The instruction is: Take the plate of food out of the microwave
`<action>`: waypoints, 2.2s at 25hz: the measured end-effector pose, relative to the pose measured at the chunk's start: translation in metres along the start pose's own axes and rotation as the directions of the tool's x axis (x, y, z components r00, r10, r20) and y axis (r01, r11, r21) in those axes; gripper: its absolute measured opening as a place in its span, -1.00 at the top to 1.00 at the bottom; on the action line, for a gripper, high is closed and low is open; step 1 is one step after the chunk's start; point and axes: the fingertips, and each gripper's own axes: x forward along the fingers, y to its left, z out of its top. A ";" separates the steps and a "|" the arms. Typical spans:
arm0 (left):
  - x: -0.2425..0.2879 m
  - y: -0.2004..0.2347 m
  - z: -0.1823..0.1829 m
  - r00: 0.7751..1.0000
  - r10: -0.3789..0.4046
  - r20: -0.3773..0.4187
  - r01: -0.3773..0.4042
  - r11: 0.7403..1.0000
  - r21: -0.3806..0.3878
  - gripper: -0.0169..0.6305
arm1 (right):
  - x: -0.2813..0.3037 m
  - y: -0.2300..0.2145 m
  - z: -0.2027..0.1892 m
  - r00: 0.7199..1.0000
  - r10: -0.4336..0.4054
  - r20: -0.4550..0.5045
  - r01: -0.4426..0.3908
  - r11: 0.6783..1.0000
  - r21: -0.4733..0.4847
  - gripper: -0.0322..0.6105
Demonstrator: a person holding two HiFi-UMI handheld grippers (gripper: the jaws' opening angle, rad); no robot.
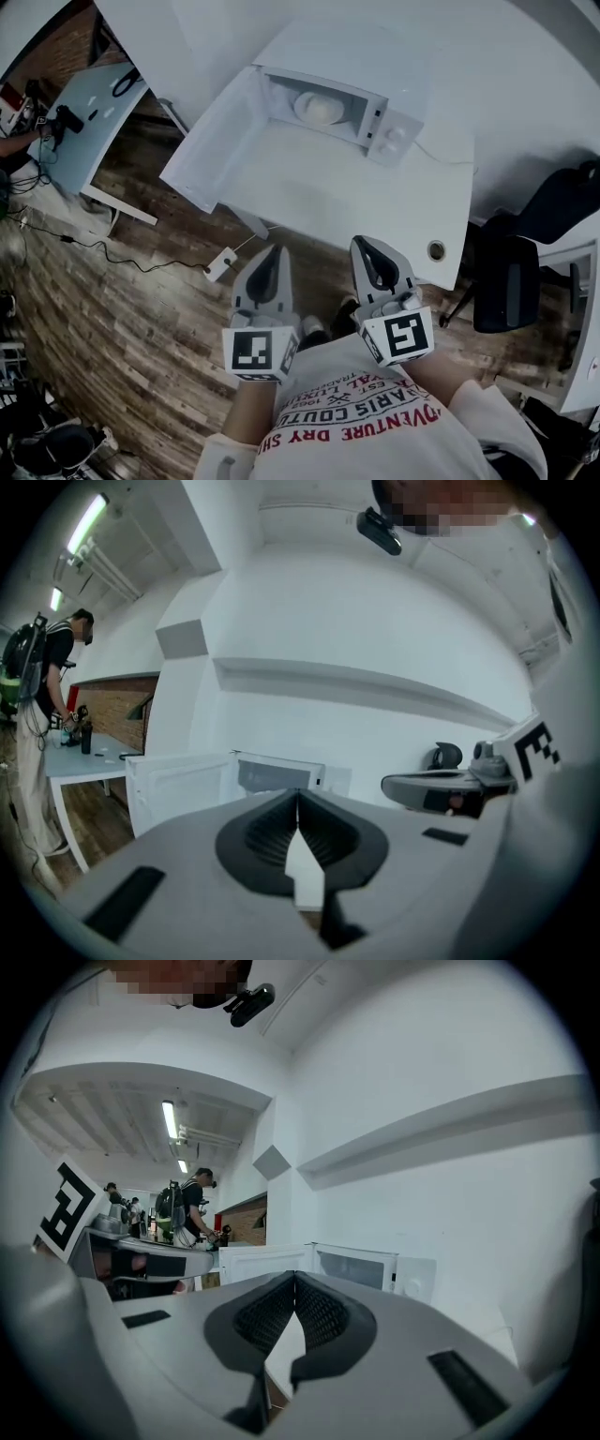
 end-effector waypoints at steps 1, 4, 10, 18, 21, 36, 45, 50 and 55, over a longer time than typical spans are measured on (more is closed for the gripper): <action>0.010 0.005 -0.002 1.000 -0.005 -0.008 0.005 1.000 -0.005 0.92 | 0.011 -0.005 -0.001 1.000 -0.005 -0.003 0.005 1.000 0.007 0.86; 0.044 0.015 -0.005 0.999 -0.023 -0.037 0.023 1.000 0.001 0.92 | 0.040 -0.024 -0.001 1.000 -0.019 -0.001 0.019 0.999 0.029 0.86; 0.126 0.023 -0.012 0.985 -0.114 -0.127 0.120 0.992 0.043 0.92 | 0.109 -0.072 -0.006 1.000 -0.025 -0.019 0.026 0.999 0.037 0.86; 0.218 0.049 -0.027 0.977 -0.106 -0.187 0.095 0.993 -0.067 0.92 | 0.175 -0.133 -0.018 0.998 -0.050 -0.026 0.051 0.998 0.041 0.86; 0.242 0.058 -0.042 0.965 -0.113 -0.239 0.093 0.992 -0.090 0.92 | 0.192 -0.149 -0.021 0.995 -0.097 -0.030 0.098 0.995 0.035 0.86; 0.362 0.103 -0.106 0.913 -0.338 -0.231 0.132 0.777 -0.616 0.83 | 0.240 -0.172 -0.056 0.942 -0.300 -0.150 0.305 0.952 0.013 0.86; 0.418 0.113 -0.147 0.899 -0.375 -0.225 0.081 0.649 -0.757 0.53 | 0.271 -0.187 -0.069 0.925 -0.345 -0.161 0.347 0.938 -0.017 0.86; 0.438 0.113 -0.159 0.903 -0.372 -0.214 0.016 0.526 -0.850 0.41 | 0.282 -0.190 -0.076 0.925 -0.345 -0.160 0.341 0.939 -0.053 0.86; 0.450 0.110 -0.156 0.912 -0.376 -0.163 -0.023 0.349 -0.937 0.42 | 0.285 -0.189 -0.084 0.925 -0.335 -0.179 0.326 0.942 -0.079 0.86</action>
